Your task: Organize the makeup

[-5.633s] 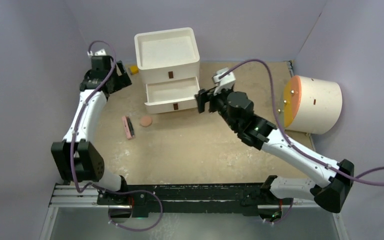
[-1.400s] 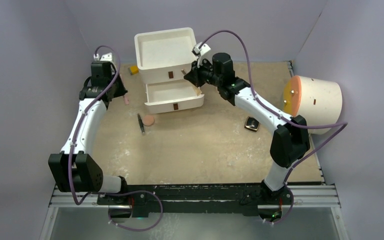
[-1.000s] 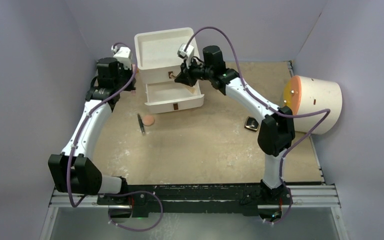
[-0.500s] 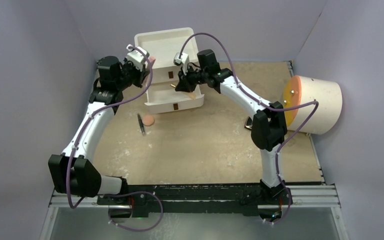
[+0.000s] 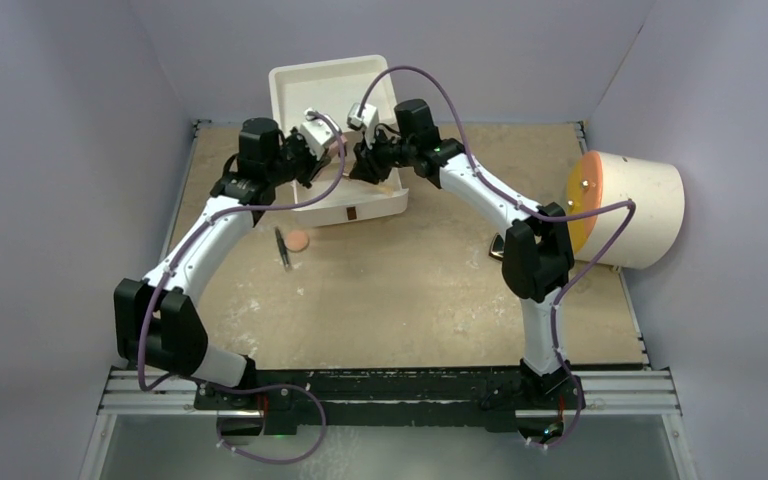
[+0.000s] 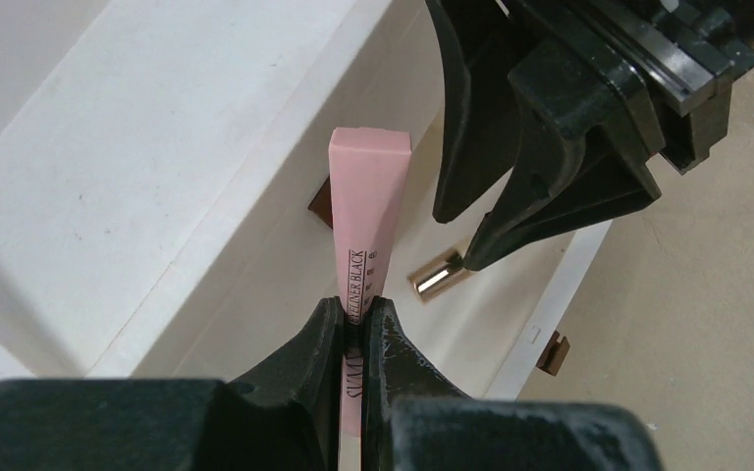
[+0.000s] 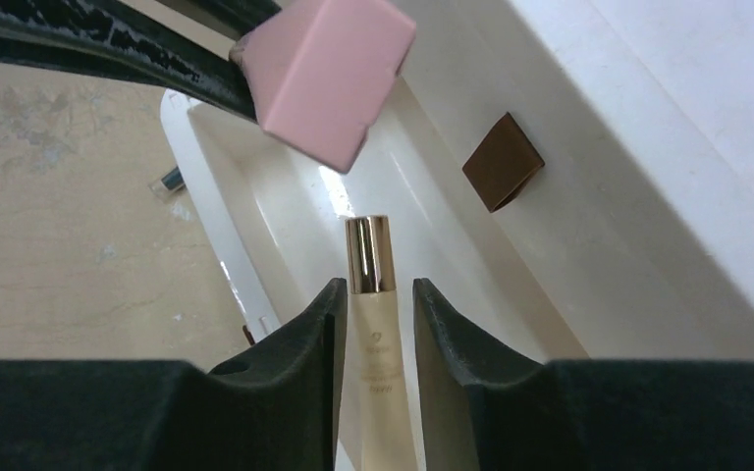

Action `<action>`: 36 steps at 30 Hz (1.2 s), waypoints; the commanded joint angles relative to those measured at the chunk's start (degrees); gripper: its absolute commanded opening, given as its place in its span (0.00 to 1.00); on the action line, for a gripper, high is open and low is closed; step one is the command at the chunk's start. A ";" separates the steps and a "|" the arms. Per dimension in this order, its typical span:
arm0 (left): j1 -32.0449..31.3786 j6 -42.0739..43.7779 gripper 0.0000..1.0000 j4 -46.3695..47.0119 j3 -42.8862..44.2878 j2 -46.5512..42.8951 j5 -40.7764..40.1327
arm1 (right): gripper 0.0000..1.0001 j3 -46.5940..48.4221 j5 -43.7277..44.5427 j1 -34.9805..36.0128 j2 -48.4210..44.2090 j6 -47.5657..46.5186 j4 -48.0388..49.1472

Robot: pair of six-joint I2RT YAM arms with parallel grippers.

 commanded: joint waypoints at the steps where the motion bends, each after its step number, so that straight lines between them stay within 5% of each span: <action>1: -0.65 3.21 0.00 0.59 0.20 0.34 -1.44 | 0.35 1.61 2.36 0.20 -0.55 -1.60 3.23; 5: -0.94 3.88 0.00 0.35 0.19 0.94 -2.05 | 0.68 1.98 2.90 0.20 -0.61 -1.88 2.77; 7: -1.05 4.31 0.00 0.34 0.24 1.36 -2.37 | 0.74 1.24 3.86 0.20 -1.20 -1.84 2.66; 15: -2.76 6.22 0.00 -1.81 2.17 5.51 -3.49 | 0.88 -10.96 13.39 0.04 -14.29 -1.10 9.16; 26: -6.94 8.01 0.00 -7.06 7.99 13.06 -11.34 | 0.99 -15.51 26.70 -2.76 -25.25 -0.10 5.38; 36: -7.45 6.49 0.39 -6.68 8.98 14.42 -15.29 | 0.99 -20.22 30.44 -2.87 -27.59 3.09 6.24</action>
